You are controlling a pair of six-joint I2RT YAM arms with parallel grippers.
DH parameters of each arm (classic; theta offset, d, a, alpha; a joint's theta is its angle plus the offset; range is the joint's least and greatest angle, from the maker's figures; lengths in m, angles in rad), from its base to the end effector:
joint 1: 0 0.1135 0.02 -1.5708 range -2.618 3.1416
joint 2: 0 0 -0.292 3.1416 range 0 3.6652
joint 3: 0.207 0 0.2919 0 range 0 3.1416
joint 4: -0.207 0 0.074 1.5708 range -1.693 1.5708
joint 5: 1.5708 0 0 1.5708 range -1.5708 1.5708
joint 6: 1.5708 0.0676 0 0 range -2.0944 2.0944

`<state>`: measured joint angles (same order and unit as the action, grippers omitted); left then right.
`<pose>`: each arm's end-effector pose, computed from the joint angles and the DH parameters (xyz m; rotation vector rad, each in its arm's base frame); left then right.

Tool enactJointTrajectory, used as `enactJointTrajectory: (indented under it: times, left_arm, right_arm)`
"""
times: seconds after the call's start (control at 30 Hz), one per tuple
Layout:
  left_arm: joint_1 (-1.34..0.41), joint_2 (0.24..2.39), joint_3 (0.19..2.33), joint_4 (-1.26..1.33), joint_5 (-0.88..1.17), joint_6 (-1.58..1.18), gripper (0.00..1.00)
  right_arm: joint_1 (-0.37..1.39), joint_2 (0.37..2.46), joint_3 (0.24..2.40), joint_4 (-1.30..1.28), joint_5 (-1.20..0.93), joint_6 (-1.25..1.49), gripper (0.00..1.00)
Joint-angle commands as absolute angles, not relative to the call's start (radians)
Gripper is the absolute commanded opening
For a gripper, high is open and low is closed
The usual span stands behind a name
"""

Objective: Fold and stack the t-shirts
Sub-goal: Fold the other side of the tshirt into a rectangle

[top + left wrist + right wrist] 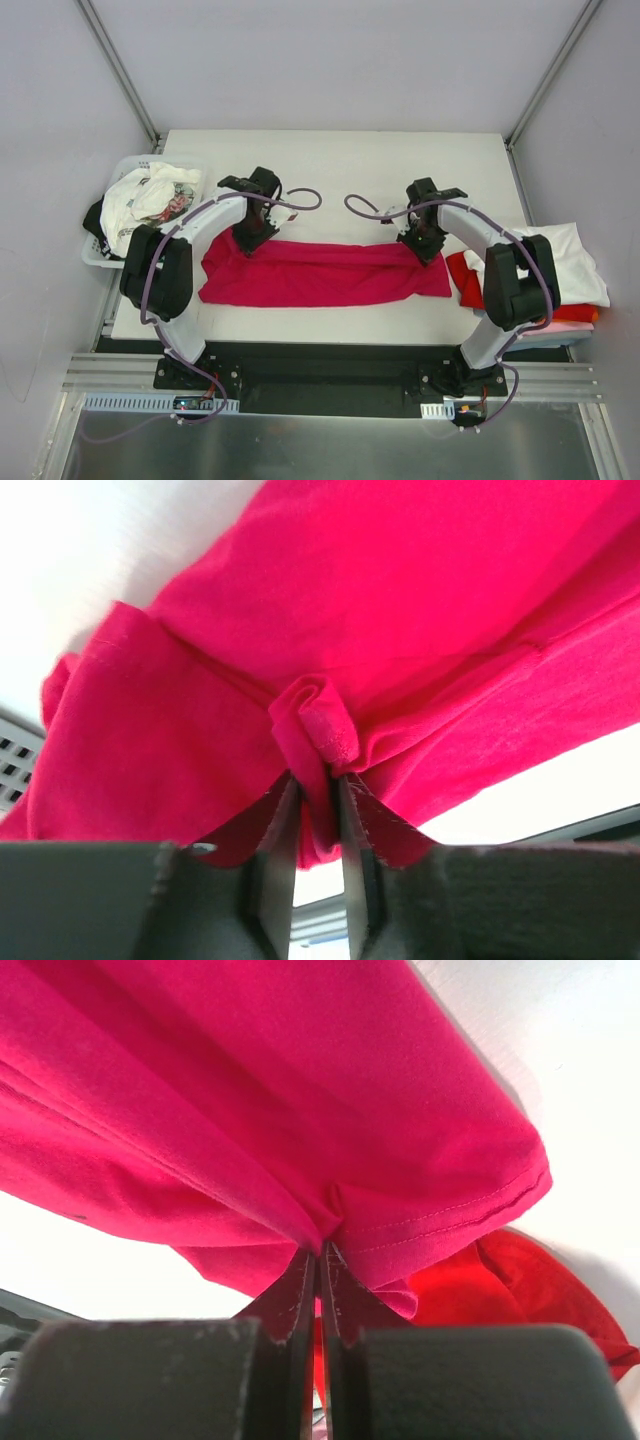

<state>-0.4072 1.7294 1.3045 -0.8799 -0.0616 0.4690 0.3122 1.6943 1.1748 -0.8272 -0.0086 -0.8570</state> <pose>0.3582 -0.1500 0.2022 1.2093 2.6094 0.1004 0.3474 0.1127 0.1755 -1.6140 2.4364 -0.0764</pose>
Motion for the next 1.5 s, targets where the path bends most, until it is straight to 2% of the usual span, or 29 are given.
enactJointTrajectory:
  times: [0.0, 0.1, 0.13, 0.2, 0.27, 0.33, 0.4, 0.47, 0.53, 0.77, 1.03, 1.07, 1.47]
  left_arm:
    - [-0.410, 1.698, 1.276, -0.953, -0.074, 0.448, 0.24]
    - [-0.410, 1.694, 1.263, -0.957, -0.058, 0.451, 0.24]
    - [-0.410, 1.690, 1.259, -0.957, -0.055, 0.449, 0.27]
    - [-0.410, 1.678, 1.249, -0.956, -0.043, 0.453, 0.38]
    - [-0.408, 1.655, 1.244, -0.954, -0.011, 0.457, 0.40]
    - [-0.410, 1.635, 1.241, -0.954, 0.024, 0.457, 0.47]
    - [-0.410, 1.597, 1.236, -0.954, 0.044, 0.462, 0.53]
    - [-0.410, 1.562, 1.242, -0.953, 0.058, 0.459, 0.54]
    - [-0.408, 1.539, 1.256, -0.946, 0.071, 0.454, 0.57]
    - [-0.410, 1.480, 1.305, -0.934, 0.081, 0.463, 0.61]
    - [-0.408, 1.607, 1.327, -0.862, 0.109, 0.492, 0.64]
    - [-0.408, 1.624, 1.330, -0.845, 0.101, 0.495, 0.65]
    - [-0.399, 1.827, 1.304, -0.807, 0.084, 0.517, 0.68]
  right_arm:
    - [0.313, 1.647, 1.157, -0.871, 0.009, -0.838, 0.01]
    - [0.314, 1.646, 1.143, -0.870, 0.011, -0.835, 0.05]
    - [0.314, 1.643, 1.141, -0.870, 0.011, -0.833, 0.06]
    - [0.318, 1.641, 1.131, -0.868, 0.008, -0.831, 0.13]
    - [0.318, 1.637, 1.123, -0.864, 0.009, -0.828, 0.15]
    - [0.318, 1.632, 1.115, -0.865, 0.009, -0.827, 0.25]
    - [0.322, 1.623, 1.106, -0.864, 0.009, -0.825, 0.30]
    - [0.322, 1.605, 1.097, -0.859, -0.029, -0.818, 0.32]
    - [0.324, 1.583, 1.095, -0.854, -0.035, -0.813, 0.39]
    - [0.337, 1.536, 1.124, -0.867, -0.026, -0.801, 0.54]
    - [0.341, 1.572, 1.177, -0.844, -0.014, -0.798, 0.63]
    - [0.342, 1.580, 1.180, -0.838, -0.011, -0.799, 0.67]
    - [0.339, 1.792, 1.221, -0.746, 0.031, -0.836, 0.69]
